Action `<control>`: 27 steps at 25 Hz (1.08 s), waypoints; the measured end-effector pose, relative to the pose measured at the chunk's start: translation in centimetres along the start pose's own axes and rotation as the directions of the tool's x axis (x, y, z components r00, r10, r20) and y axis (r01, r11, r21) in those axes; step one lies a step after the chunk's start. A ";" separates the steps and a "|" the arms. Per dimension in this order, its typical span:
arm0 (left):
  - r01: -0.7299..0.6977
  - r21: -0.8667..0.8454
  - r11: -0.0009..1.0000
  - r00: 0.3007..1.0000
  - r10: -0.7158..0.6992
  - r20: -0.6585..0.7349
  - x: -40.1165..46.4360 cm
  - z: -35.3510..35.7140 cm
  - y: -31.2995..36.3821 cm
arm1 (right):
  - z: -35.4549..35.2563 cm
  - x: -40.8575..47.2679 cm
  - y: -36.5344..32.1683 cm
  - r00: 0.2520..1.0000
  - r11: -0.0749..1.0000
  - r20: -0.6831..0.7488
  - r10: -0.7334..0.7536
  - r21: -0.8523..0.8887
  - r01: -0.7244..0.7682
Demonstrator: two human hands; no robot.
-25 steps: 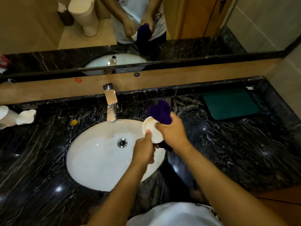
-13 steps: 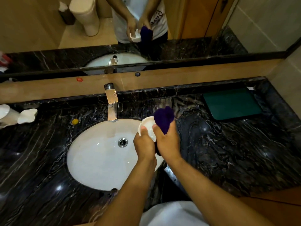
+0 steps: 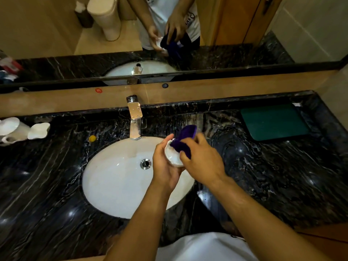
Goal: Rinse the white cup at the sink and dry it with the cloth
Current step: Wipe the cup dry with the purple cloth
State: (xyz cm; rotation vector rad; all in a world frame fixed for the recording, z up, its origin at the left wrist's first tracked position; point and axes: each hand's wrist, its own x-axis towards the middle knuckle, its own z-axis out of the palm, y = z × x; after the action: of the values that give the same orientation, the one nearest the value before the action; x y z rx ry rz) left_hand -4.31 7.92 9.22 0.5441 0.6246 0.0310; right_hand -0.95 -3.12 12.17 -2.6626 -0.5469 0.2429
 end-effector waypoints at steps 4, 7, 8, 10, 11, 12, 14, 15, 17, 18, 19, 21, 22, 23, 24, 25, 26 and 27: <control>-0.022 0.277 0.961 0.995 0.048 -0.090 0.4 -0.1 -1.4 | 0.6 0.0 -0.9 0.998 0.993 0.035 0.055 0.106 -0.058; -0.090 0.393 0.915 0.991 0.122 -0.058 1.0 -1.3 -0.1 | -0.1 0.1 -0.2 0.976 0.836 0.214 -0.038 0.541 -0.086; -0.115 0.424 0.898 0.989 0.144 -0.037 1.0 -1.6 0.5 | -0.5 0.0 -0.1 0.951 0.764 0.299 -0.083 0.632 -0.132; -0.120 0.480 0.869 0.990 0.142 -0.009 1.1 -1.7 1.0 | -1.6 0.2 0.1 0.898 0.762 0.402 -0.177 0.634 -0.133; -0.103 0.507 0.856 0.992 0.124 -0.008 1.1 -1.7 0.9 | -2.1 0.6 0.3 0.877 0.841 0.423 -0.227 0.540 -0.043; -0.081 0.525 0.847 0.994 0.105 -0.017 1.0 -1.7 0.6 | -2.5 1.0 0.4 0.853 0.916 0.444 -0.273 0.392 0.089; -0.034 0.525 0.850 0.995 0.079 -0.063 0.9 -1.7 -0.3 | -2.9 1.1 0.5 0.852 0.957 0.449 -0.268 0.024 0.288; -0.007 0.507 0.862 0.994 0.062 -0.091 0.7 -1.6 -0.8 | -2.8 0.8 0.6 0.882 0.946 0.405 -0.243 -0.103 0.308; 0.042 0.454 0.890 0.990 0.023 -0.136 0.4 -1.5 -1.5 | -1.8 0.0 0.5 0.945 0.955 0.271 -0.183 -0.180 0.236; 0.063 0.431 0.900 0.989 0.003 -0.151 0.4 -1.4 -1.7 | -1.1 -0.5 0.5 0.965 0.965 0.212 -0.156 -0.174 0.194; 0.075 0.415 0.907 0.988 -0.010 -0.157 0.4 -1.3 -1.8 | -0.3 -0.9 0.6 0.978 0.974 0.158 -0.138 -0.158 0.163; 0.085 0.391 0.917 0.987 -0.025 -0.157 0.6 -1.1 -1.6 | 1.0 -1.0 0.8 0.993 0.994 0.068 -0.098 -0.037 0.101; 0.094 0.376 0.922 0.987 -0.036 -0.158 0.7 -1.0 -1.5 | 1.4 -1.0 1.0 0.997 0.993 0.038 -0.066 0.098 0.062; 0.104 0.367 0.924 0.986 -0.046 -0.162 0.8 -0.9 -1.4 | 1.5 -1.0 1.1 0.998 0.967 0.031 -0.045 0.253 0.036; 0.113 0.364 0.925 0.985 -0.056 -0.163 0.8 -0.7 -1.2 | 1.5 -1.0 1.2 0.998 0.920 0.054 -0.043 0.392 0.019; 0.121 0.363 0.924 0.985 -0.067 -0.159 0.8 -0.7 -1.1 | 1.4 -1.0 1.3 0.993 0.869 0.094 -0.065 0.494 0.010; 0.133 0.355 0.925 0.984 -0.081 -0.156 0.9 -0.7 -1.1 | 1.0 -0.8 1.6 0.985 0.830 0.145 -0.090 0.557 -0.006; 0.141 0.349 0.926 0.985 -0.095 -0.147 1.0 -0.8 -1.2 | 0.4 -0.6 2.1 0.971 0.806 0.216 -0.103 0.591 -0.046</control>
State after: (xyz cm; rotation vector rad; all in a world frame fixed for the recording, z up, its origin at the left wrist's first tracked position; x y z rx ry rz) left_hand -4.12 7.45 7.58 0.8619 0.7943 -0.1671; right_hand -0.84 -4.97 10.97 -2.0184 -0.4825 0.6231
